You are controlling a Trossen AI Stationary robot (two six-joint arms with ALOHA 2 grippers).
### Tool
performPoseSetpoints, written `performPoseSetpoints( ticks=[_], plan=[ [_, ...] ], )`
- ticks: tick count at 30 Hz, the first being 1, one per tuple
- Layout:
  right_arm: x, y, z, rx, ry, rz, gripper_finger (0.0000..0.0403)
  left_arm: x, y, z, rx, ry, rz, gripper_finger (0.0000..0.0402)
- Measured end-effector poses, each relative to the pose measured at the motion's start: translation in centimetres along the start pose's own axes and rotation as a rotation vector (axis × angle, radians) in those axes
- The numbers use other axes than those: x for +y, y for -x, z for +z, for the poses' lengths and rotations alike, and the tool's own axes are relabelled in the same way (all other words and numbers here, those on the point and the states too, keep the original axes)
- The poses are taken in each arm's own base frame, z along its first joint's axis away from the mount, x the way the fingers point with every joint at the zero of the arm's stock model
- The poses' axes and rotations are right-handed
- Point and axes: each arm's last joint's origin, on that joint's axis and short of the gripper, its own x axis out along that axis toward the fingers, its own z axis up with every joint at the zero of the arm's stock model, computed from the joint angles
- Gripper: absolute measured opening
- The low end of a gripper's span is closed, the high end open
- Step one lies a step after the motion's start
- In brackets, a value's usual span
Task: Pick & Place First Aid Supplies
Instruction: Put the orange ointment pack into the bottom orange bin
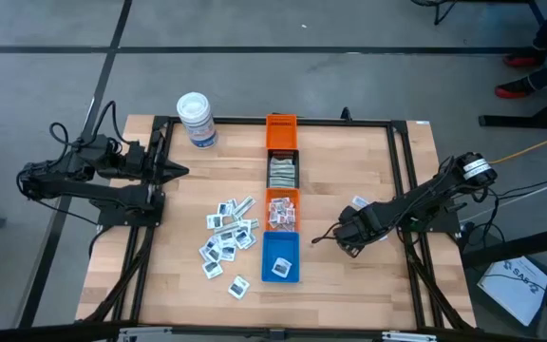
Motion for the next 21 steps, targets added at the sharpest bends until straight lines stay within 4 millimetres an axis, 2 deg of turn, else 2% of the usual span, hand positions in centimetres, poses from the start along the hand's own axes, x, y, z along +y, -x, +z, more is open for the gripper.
performPoseSetpoints(
  ticks=[7,10,21],
  plan=[
    [-0.5,-1.7,0.6,-0.044,0.049,0.047,0.0242,0.0,0.0,0.0,0.000,0.000,0.000,0.0011],
    [-0.7,-2.2,0.7,-0.049,0.038,0.060,0.0229,0.0,0.0,0.0,0.000,0.000,0.000,0.0013],
    [-0.9,-2.4,0.9,-0.040,-0.009,0.069,0.0099,0.0,0.0,0.0,0.000,0.000,0.000,0.0009]
  ],
)
